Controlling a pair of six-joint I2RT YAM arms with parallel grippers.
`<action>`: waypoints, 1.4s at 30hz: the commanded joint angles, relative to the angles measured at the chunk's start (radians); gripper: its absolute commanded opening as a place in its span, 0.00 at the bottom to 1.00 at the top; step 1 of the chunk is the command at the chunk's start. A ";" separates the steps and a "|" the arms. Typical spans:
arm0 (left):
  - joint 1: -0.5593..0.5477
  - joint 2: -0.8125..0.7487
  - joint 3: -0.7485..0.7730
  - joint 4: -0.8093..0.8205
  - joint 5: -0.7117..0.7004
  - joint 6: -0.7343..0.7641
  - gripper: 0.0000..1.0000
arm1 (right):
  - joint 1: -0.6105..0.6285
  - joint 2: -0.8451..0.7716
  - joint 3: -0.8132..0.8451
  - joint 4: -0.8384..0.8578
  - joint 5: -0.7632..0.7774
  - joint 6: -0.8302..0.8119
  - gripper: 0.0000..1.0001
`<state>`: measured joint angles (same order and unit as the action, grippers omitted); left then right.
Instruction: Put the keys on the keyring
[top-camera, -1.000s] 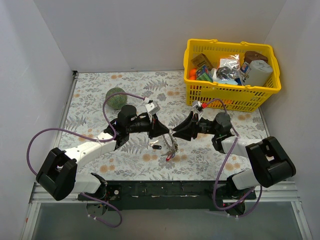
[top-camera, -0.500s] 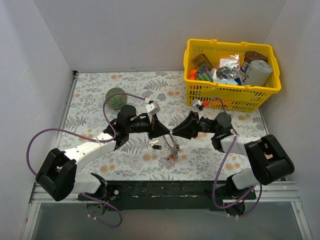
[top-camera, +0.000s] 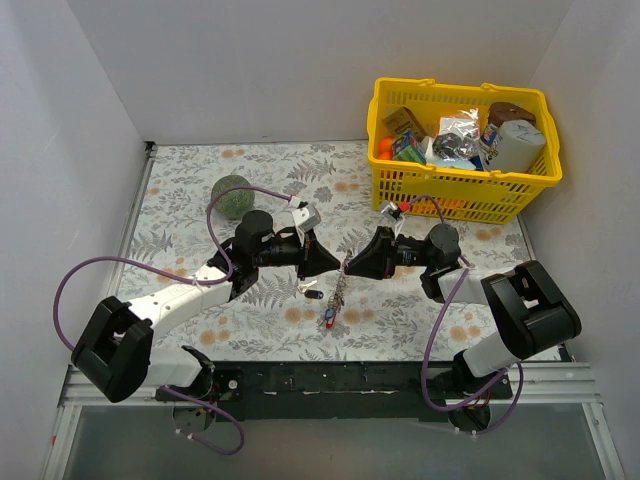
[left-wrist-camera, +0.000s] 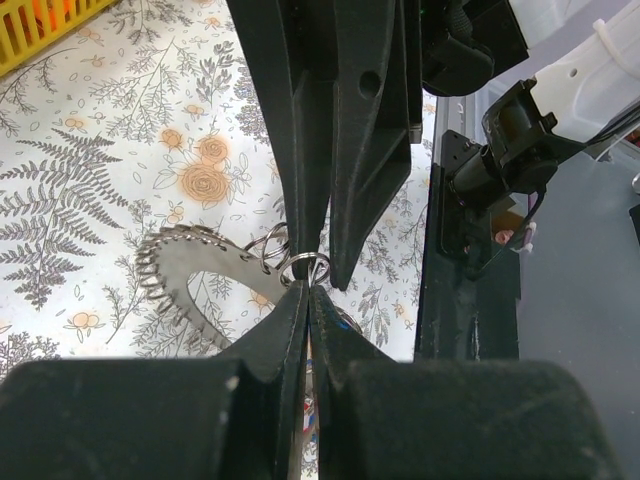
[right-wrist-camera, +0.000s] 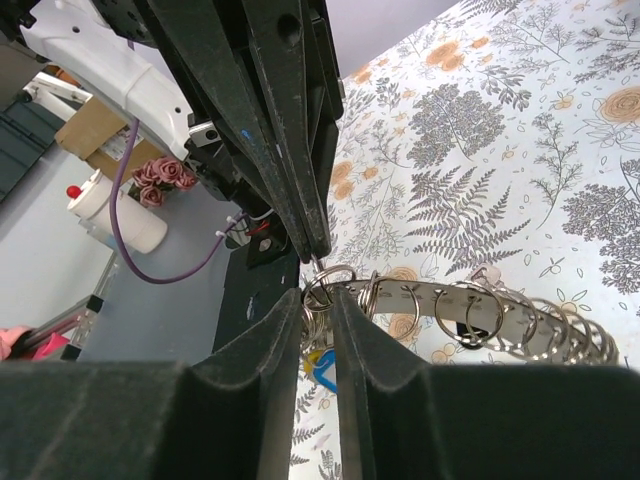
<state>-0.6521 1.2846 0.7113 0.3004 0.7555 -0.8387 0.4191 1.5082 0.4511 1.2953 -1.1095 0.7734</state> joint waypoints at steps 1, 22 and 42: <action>-0.007 -0.036 0.010 0.049 0.019 -0.005 0.00 | 0.003 -0.005 0.040 0.170 0.003 0.015 0.23; -0.017 -0.027 0.016 0.046 0.054 -0.003 0.00 | 0.007 -0.017 0.040 0.180 0.039 0.030 0.29; 0.022 -0.149 -0.042 0.072 -0.047 -0.127 0.39 | 0.017 -0.026 0.057 0.159 0.031 0.038 0.01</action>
<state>-0.6575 1.2304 0.7067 0.3054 0.7105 -0.8745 0.4278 1.5082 0.4694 1.3045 -1.0973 0.8093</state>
